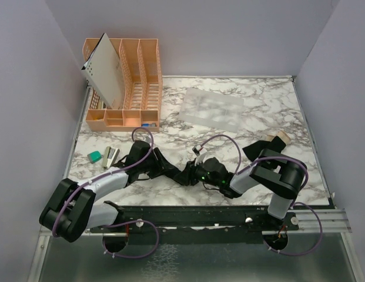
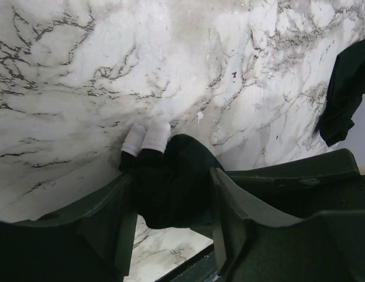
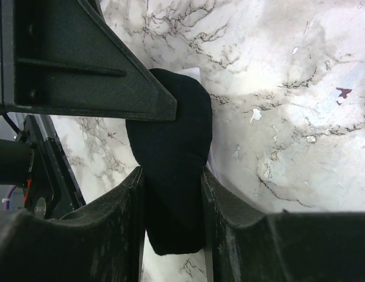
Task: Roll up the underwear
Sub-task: Roll the underwear to the center of the board.
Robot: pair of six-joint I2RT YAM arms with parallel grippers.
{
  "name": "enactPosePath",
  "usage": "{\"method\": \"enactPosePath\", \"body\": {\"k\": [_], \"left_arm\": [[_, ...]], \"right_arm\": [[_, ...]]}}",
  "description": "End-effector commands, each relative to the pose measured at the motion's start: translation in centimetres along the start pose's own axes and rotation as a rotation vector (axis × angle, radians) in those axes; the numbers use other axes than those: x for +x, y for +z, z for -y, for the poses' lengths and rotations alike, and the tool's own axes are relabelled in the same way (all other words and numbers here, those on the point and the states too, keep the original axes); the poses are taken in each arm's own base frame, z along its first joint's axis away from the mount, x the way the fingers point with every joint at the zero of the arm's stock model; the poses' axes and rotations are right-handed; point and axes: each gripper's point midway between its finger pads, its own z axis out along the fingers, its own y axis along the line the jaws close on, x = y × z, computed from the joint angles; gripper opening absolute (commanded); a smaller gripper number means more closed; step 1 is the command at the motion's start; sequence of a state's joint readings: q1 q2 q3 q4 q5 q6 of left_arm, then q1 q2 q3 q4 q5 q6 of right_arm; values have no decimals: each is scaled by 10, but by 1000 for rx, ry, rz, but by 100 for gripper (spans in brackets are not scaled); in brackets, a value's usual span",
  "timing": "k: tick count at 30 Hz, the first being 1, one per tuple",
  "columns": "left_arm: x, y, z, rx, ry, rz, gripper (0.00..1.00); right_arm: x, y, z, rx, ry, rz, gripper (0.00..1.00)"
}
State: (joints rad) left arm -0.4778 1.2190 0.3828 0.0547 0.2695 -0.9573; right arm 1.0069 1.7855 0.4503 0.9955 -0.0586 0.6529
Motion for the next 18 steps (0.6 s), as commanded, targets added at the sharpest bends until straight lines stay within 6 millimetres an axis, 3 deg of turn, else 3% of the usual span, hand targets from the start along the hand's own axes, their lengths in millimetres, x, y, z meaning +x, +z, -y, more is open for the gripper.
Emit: {"method": "enactPosePath", "body": {"k": [1, 10, 18], "left_arm": [[16, 1, -34, -123, 4, -51, 49], [17, 4, -36, -134, 10, -62, 28], [14, 9, -29, -127, 25, -79, 12]], "right_arm": [[44, -15, 36, 122, 25, -139, 19], [36, -16, 34, 121, -5, -125, 25], [24, -15, 29, 119, -36, -97, 47]]}}
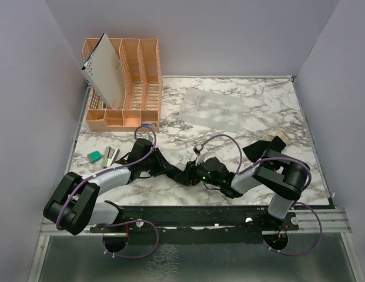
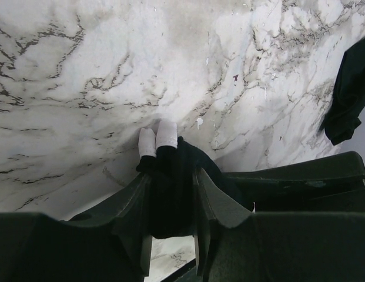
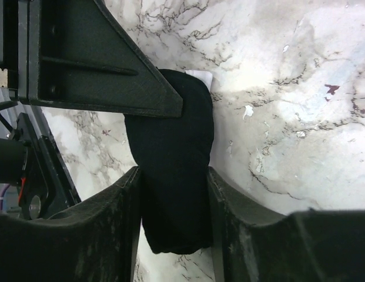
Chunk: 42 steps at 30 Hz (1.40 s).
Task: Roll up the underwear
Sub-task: Roll the underwear to the center of the board, then pick up the underwear from the center of the board.
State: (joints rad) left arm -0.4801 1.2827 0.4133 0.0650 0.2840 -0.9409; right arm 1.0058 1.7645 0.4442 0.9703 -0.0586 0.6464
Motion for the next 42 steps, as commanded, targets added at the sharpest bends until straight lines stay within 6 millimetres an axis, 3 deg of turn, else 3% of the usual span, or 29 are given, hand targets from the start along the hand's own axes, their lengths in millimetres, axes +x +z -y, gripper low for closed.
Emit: {"method": "enactPosePath", "body": {"k": [1, 8, 13, 20, 32, 37, 42], "left_arm": [[13, 3, -29, -118, 14, -54, 11], [12, 4, -29, -123, 10, -54, 11], [11, 4, -28, -126, 12, -54, 11], [10, 3, -27, -136, 18, -56, 11], [8, 3, -23, -135, 17, -63, 11], [8, 1, -19, -137, 12, -77, 10], [5, 0, -16, -150, 4, -79, 10]], "right_arm": [[22, -12, 27, 106, -42, -87, 50], [4, -13, 11, 38, -163, -68, 69], [-7, -16, 1, 4, -270, -74, 75], [-34, -34, -22, -77, -367, 27, 76], [-63, -61, -22, -70, -782, 102, 75], [-69, -61, -21, -36, -1030, 88, 73], [-68, -57, -26, -34, -1168, 85, 68]]}}
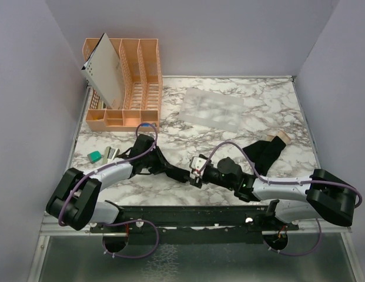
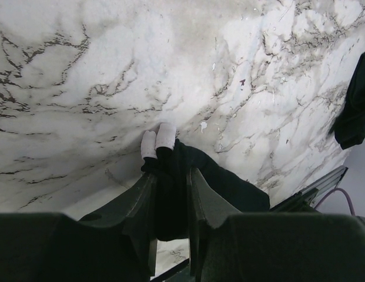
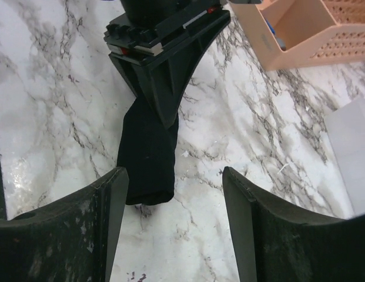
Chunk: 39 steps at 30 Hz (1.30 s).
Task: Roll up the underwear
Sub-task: Pick up the underwear from the center of the board.
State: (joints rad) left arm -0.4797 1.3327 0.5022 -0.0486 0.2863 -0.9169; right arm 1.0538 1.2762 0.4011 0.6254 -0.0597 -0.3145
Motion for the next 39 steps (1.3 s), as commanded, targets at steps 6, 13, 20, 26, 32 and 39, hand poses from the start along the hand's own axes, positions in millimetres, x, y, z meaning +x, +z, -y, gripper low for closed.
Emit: {"method": "enactPosePath", "body": {"k": [6, 13, 20, 26, 32, 39], "left_arm": [[8, 1, -18, -109, -6, -54, 10], [10, 1, -18, -112, -6, -63, 10], [9, 0, -19, -113, -4, -60, 10], [10, 0, -18, -105, -21, -55, 11], [8, -5, -17, -103, -27, -39, 13], [2, -9, -13, -86, -45, -31, 35]], "right_arm": [[-2, 23, -25, -76, -267, -35, 68], [11, 48, -38, -47, -267, -78, 71], [39, 59, -38, -12, -220, -163, 73], [59, 77, -40, 25, -154, -226, 64], [80, 56, -33, 115, -58, -235, 51], [103, 41, -48, 61, 7, -302, 27]]}}
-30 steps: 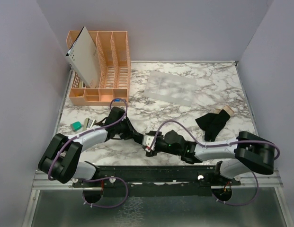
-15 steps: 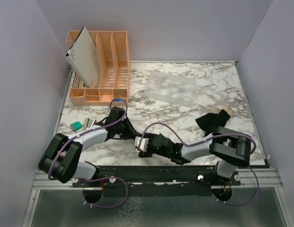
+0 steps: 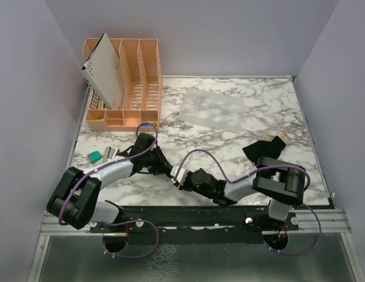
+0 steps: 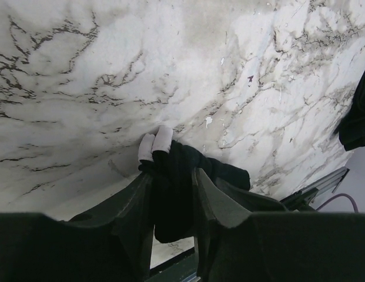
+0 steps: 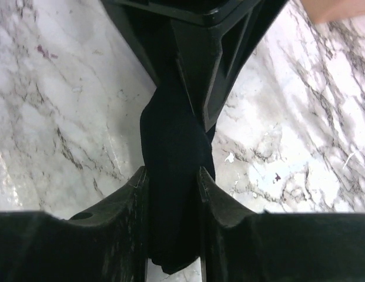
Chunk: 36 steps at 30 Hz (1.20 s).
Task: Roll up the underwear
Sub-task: Pick up the underwear from the center of the board, then place the underwear in the storage box.
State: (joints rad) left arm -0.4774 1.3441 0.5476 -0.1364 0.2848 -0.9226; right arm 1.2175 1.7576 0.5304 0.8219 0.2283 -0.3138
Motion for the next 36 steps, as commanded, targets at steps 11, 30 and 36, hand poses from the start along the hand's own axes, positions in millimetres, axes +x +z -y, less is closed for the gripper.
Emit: {"method": "enactPosePath", "body": {"k": [11, 30, 36], "left_arm": [[-36, -44, -8, -35, -79, 170, 84], [-51, -70, 2, 33, -62, 286, 86], [-50, -70, 5, 42, -25, 264, 86]], "right_arm": [[34, -14, 22, 89, 367, -186, 0], [-3, -65, 212, 778, 706, -420, 1], [13, -103, 289, 1098, 602, -580, 1]]}}
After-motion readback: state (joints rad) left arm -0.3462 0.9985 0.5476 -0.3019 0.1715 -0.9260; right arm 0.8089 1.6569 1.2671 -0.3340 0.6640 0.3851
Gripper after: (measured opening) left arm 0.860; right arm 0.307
